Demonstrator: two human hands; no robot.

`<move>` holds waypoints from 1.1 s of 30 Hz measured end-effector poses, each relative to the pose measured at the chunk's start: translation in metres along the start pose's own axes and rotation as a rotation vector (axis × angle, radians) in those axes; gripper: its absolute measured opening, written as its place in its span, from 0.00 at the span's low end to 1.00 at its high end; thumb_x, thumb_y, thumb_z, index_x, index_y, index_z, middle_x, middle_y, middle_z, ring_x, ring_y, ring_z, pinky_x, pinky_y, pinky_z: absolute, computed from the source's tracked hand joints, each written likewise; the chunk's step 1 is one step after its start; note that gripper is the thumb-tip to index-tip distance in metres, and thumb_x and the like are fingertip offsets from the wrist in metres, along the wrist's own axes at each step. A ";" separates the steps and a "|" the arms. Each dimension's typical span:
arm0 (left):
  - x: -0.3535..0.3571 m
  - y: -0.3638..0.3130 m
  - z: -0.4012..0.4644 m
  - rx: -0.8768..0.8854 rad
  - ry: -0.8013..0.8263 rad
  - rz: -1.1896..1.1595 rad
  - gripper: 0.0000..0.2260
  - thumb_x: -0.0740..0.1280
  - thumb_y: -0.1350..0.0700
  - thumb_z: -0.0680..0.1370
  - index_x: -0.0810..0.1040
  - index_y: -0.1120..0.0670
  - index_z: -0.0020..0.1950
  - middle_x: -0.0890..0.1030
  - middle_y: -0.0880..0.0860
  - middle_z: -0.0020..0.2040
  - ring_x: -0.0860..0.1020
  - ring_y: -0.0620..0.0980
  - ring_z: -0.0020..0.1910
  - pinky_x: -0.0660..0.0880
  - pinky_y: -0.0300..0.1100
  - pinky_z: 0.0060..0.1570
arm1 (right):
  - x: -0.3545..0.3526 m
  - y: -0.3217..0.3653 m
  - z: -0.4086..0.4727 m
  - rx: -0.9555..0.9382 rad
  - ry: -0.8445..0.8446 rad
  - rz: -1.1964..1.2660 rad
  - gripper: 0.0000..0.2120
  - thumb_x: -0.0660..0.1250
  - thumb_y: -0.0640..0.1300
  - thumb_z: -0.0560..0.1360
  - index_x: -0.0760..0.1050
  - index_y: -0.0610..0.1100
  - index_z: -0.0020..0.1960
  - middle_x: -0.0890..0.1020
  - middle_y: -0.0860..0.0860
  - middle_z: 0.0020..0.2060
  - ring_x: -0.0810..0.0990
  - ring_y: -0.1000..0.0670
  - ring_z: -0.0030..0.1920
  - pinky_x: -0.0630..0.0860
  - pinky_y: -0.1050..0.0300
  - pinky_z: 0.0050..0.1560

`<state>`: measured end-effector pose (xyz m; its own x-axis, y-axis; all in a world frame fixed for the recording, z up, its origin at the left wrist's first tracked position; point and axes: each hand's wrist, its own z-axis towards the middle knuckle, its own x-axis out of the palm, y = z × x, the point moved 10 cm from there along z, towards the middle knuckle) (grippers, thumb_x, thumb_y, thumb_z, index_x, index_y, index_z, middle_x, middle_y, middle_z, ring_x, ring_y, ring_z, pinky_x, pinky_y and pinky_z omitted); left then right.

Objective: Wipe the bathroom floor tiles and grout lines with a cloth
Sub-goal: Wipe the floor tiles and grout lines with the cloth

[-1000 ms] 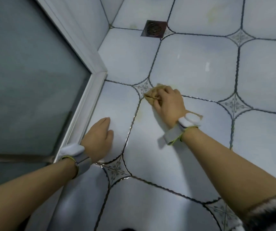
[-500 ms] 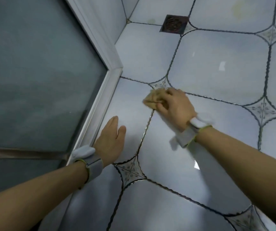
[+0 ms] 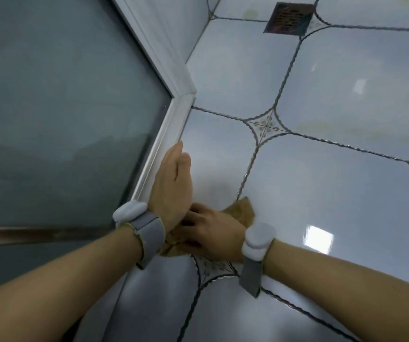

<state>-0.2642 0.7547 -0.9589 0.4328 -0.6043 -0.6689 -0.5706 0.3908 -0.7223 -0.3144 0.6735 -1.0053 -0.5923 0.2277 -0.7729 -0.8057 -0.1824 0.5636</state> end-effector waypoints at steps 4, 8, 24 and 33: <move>-0.002 0.011 -0.003 -0.013 0.046 0.080 0.21 0.50 0.50 0.83 0.61 0.52 0.76 0.63 0.48 0.76 0.60 0.42 0.73 0.55 0.35 0.72 | -0.082 -0.109 0.041 0.275 -0.322 -0.246 0.07 0.67 0.39 0.76 0.81 0.38 0.50 0.80 0.38 0.47 0.78 0.37 0.45 0.73 0.46 0.49; 0.005 0.029 -0.010 -0.099 0.081 0.056 0.21 0.50 0.48 0.83 0.58 0.51 0.77 0.60 0.46 0.77 0.57 0.42 0.75 0.51 0.39 0.74 | -0.136 -0.201 0.030 0.665 -0.451 -0.316 0.10 0.63 0.47 0.78 0.79 0.41 0.51 0.77 0.41 0.51 0.75 0.39 0.50 0.63 0.52 0.52; 0.008 0.033 -0.035 -0.080 0.229 0.086 0.20 0.51 0.52 0.83 0.63 0.54 0.75 0.64 0.52 0.74 0.62 0.48 0.73 0.58 0.47 0.74 | -0.085 -0.095 0.002 0.388 -0.089 -0.204 0.15 0.65 0.50 0.78 0.76 0.43 0.60 0.76 0.43 0.55 0.73 0.39 0.52 0.70 0.47 0.54; -0.071 0.071 -0.117 -0.085 -0.052 -0.074 0.17 0.54 0.55 0.83 0.68 0.51 0.72 0.68 0.42 0.69 0.65 0.35 0.68 0.58 0.25 0.67 | -0.047 -0.064 0.004 0.769 -0.246 -0.236 0.13 0.61 0.52 0.78 0.76 0.44 0.55 0.75 0.40 0.58 0.75 0.39 0.47 0.65 0.51 0.40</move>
<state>-0.4171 0.7442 -0.9422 0.5102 -0.5920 -0.6239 -0.5917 0.2849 -0.7541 -0.2347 0.6783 -1.0042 -0.3208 0.3967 -0.8601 -0.6403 0.5783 0.5056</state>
